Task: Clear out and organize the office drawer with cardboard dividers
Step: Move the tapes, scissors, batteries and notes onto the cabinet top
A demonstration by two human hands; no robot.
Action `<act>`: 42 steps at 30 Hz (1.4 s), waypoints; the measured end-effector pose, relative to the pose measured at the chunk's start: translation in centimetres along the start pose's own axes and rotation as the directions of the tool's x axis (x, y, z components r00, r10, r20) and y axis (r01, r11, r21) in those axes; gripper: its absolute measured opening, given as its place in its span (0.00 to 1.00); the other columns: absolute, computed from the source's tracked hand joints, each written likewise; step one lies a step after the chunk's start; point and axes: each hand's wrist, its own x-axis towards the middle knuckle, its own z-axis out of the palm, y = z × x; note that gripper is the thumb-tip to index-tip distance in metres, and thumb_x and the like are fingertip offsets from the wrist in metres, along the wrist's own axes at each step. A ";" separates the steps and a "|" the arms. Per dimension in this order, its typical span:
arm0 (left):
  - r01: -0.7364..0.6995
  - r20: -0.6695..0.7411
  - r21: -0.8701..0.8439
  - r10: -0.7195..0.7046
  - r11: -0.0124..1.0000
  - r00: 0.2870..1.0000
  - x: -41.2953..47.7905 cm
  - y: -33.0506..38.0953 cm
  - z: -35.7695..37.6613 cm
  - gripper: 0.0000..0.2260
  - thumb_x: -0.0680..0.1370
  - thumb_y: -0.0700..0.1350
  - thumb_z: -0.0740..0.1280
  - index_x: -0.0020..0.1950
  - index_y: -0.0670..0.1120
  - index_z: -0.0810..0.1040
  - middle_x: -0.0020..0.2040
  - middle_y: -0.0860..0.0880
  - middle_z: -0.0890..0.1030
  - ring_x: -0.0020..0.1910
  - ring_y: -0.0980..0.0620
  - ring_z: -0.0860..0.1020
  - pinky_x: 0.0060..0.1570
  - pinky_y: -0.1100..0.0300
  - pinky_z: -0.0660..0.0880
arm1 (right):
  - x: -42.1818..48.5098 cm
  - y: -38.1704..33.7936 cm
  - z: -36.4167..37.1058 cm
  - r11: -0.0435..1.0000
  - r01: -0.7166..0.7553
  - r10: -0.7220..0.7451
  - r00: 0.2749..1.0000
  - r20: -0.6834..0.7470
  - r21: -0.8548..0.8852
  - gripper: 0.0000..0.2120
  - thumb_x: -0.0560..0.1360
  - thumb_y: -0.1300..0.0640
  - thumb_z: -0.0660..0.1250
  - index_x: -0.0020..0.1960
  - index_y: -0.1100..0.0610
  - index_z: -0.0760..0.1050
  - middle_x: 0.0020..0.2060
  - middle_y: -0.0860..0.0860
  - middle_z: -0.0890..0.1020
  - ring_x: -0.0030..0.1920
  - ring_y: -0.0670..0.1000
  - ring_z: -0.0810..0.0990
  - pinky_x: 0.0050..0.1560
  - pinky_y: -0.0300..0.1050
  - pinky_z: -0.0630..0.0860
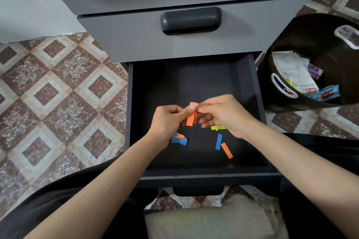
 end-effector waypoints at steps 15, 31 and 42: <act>-0.033 0.092 -0.017 0.034 0.999 0.995 0.0 0.5 0.0 0.14 0.75 0.53 0.66 0.36 0.45 0.80 0.30 0.54 0.79 0.30 0.60 0.76 0.33 0.71 0.73 | 0.2 -0.2 0.0 0.999 0.040 -0.039 0.999 -0.004 0.025 0.07 0.76 0.64 0.65 0.50 0.65 0.79 0.37 0.58 0.81 0.34 0.50 0.80 0.38 0.41 0.79; 0.052 0.149 -0.125 -0.034 0.991 0.988 -0.5 0.5 0.0 0.05 0.74 0.44 0.69 0.44 0.44 0.83 0.39 0.47 0.82 0.36 0.56 0.80 0.37 0.68 0.77 | -0.5 0.5 -0.7 0.997 0.077 -0.078 0.996 -0.041 -0.020 0.02 0.75 0.65 0.66 0.45 0.61 0.76 0.35 0.54 0.80 0.31 0.48 0.79 0.35 0.38 0.79; 0.063 0.059 -0.061 -0.059 0.996 0.996 -0.2 -0.1 -0.5 0.04 0.73 0.44 0.70 0.40 0.45 0.81 0.34 0.49 0.79 0.35 0.55 0.75 0.43 0.62 0.75 | 1.2 7.2 -1.3 0.564 -0.260 0.147 0.965 -0.215 -0.784 0.15 0.68 0.59 0.76 0.50 0.64 0.76 0.50 0.57 0.78 0.47 0.56 0.79 0.43 0.45 0.75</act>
